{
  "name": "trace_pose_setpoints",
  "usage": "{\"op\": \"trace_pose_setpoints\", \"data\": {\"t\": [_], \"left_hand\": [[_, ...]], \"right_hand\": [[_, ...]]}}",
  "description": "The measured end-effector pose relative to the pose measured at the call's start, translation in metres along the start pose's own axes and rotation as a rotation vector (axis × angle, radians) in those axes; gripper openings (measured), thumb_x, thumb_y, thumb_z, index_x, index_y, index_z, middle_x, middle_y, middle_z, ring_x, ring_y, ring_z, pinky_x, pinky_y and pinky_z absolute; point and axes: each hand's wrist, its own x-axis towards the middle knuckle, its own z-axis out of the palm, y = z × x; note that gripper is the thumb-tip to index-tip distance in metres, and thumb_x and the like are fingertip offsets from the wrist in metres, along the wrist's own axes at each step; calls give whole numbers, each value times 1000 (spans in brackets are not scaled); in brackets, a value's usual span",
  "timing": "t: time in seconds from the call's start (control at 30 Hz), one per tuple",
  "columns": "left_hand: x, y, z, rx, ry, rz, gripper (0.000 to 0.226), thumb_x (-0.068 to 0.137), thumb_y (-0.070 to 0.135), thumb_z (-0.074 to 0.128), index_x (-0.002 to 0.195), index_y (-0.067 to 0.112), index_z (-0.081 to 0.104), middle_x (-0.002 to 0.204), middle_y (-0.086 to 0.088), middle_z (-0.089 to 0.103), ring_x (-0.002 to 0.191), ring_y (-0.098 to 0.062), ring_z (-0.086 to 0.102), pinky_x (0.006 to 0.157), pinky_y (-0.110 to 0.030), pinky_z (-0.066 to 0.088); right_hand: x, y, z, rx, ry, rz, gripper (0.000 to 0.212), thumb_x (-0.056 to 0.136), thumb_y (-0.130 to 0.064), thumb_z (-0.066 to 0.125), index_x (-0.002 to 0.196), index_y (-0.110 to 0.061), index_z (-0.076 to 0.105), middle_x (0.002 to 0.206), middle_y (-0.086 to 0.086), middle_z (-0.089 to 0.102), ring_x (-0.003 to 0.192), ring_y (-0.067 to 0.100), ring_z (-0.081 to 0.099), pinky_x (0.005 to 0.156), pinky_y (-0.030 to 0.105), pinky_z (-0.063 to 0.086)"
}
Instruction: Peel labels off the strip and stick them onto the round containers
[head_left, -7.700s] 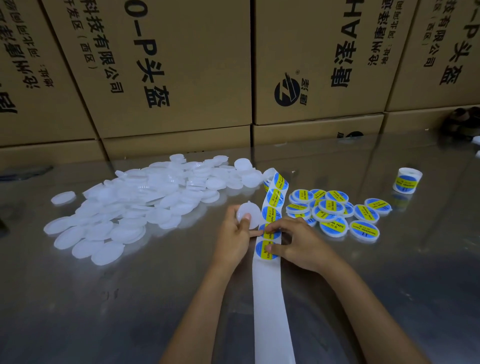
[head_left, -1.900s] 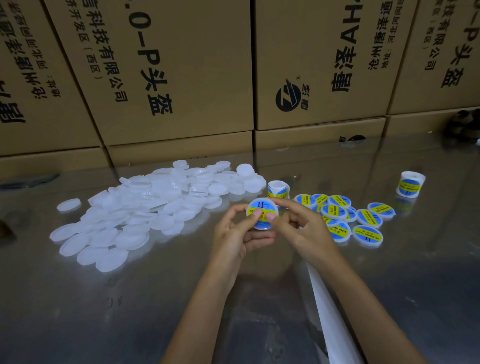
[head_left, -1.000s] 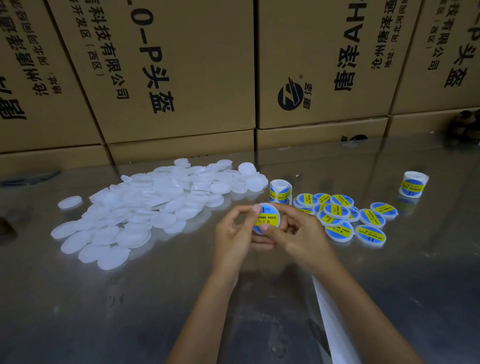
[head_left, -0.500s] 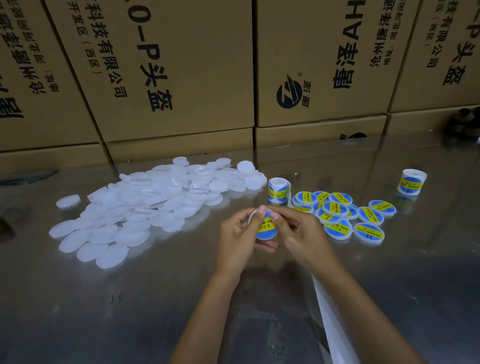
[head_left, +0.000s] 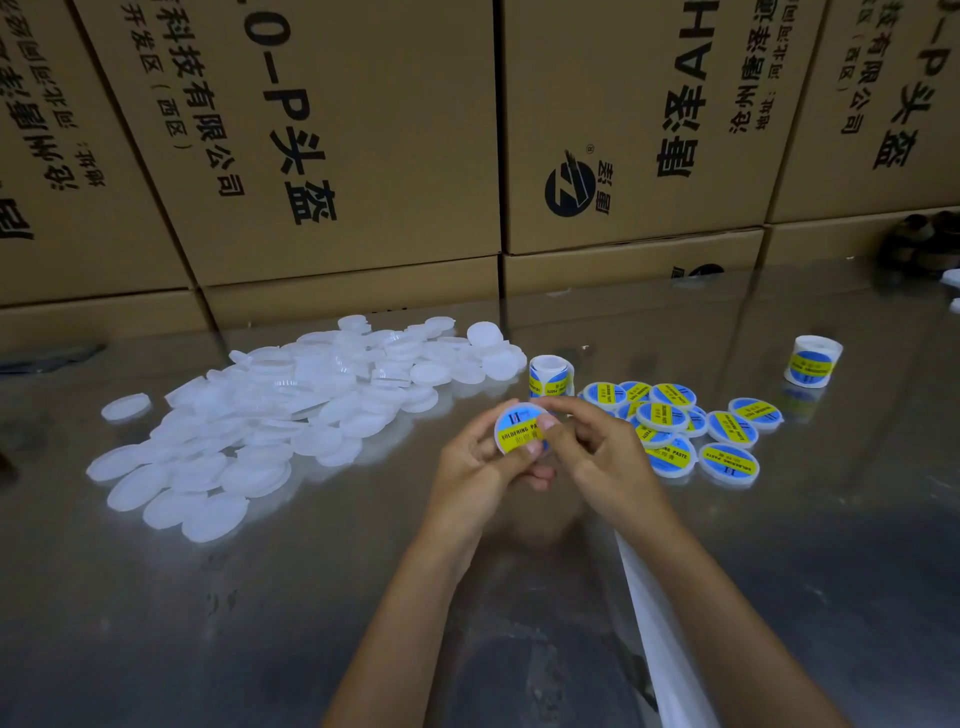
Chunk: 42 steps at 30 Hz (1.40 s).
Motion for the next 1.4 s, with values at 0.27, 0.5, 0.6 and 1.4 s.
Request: {"op": "trace_pose_setpoints", "data": {"t": [0.27,0.5,0.6,1.4], "left_hand": [[3,-2,-2,-45,43,-19,30,103,22,52,130,13,63,94,-16,77,70,-26,74,63,-29,59],[4,-7,4,-30,61,-118,26,104,25,51,128,22,58,104,-7,77,67,-33,73,58,-36,61],[4,-9,3,-5,81,-138,24,103,17,52,125,17,61,99,-9,78,64,-31,72,57,-36,62],[30,-24,-25,424,430,36,32,94,-6,46,115,5,66,92,-5,71,79,-17,63,71,-30,57]], "right_hand": [[3,-3,-7,71,-28,13,23,89,-4,69,108,-16,68,53,0,41,56,14,37,56,21,34],[16,19,-44,45,443,155,18,92,-17,67,109,-22,69,54,-5,62,54,5,56,63,22,48],[21,37,-62,-126,625,258,28,93,-20,63,120,-14,66,60,-3,65,63,2,61,72,29,48],[13,38,-24,-196,414,251,15,90,-9,56,96,-17,67,84,2,68,75,19,62,75,33,48]]}}
